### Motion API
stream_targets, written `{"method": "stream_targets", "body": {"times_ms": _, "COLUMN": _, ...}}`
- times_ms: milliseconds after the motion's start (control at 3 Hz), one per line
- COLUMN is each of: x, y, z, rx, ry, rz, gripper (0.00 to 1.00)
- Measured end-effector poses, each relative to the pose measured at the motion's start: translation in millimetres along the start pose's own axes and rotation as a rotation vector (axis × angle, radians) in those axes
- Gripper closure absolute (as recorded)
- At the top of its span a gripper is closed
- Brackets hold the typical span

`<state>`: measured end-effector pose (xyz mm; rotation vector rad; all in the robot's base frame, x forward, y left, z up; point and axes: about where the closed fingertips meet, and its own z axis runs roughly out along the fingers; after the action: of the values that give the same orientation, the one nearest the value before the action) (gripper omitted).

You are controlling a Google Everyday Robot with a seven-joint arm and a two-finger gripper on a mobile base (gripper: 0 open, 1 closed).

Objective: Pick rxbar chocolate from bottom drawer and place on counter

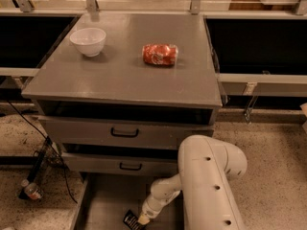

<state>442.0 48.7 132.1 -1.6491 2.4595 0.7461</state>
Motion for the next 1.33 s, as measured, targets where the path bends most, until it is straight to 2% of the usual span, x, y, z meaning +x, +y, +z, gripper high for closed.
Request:
{"method": "stream_targets", "body": {"times_ms": 333, "x": 0.0, "y": 0.0, "z": 0.0, "rx": 0.000, "ry": 0.000, "rz": 0.000, "gripper": 1.00}}
{"method": "stream_targets", "body": {"times_ms": 667, "x": 0.0, "y": 0.0, "z": 0.0, "rx": 0.000, "ry": 0.000, "rz": 0.000, "gripper": 0.84}}
{"method": "stream_targets", "body": {"times_ms": 1333, "x": 0.0, "y": 0.1, "z": 0.1, "rx": 0.000, "ry": 0.000, "rz": 0.000, "gripper": 0.37}}
